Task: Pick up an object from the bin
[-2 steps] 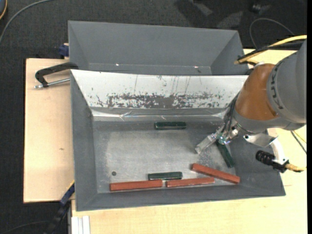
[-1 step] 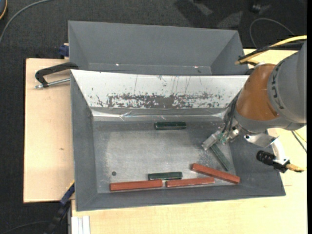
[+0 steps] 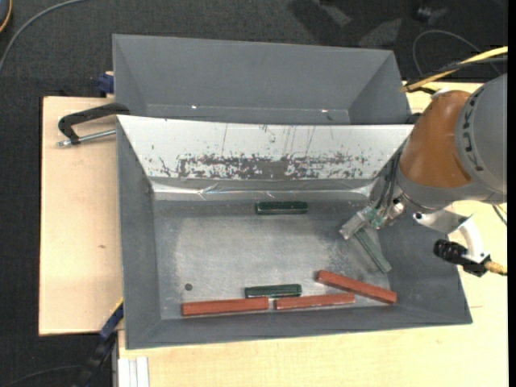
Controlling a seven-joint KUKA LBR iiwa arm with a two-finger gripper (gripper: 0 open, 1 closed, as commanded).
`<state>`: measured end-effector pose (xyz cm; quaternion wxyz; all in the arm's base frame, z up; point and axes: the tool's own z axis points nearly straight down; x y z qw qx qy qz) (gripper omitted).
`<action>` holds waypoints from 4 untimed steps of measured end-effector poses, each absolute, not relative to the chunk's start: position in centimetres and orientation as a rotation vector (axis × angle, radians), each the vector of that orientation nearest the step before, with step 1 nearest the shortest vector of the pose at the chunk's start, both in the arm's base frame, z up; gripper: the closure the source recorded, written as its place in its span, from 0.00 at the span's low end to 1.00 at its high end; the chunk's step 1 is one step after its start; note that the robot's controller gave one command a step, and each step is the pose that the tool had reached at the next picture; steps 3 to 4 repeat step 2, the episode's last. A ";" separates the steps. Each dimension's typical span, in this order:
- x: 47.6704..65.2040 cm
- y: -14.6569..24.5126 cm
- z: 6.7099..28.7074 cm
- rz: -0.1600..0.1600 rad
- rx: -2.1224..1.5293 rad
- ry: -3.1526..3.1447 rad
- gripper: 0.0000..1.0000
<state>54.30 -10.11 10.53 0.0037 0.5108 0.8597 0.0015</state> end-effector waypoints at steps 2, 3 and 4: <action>54.7 -10.1 18.3 0.005 1.594 2.697 1.00; 54.7 -10.1 18.3 0.005 1.594 2.697 1.00; 54.7 -10.1 18.3 0.005 1.594 2.697 1.00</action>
Offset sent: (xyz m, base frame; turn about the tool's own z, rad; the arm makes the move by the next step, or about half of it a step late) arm 0.0001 -0.0001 0.0356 0.0000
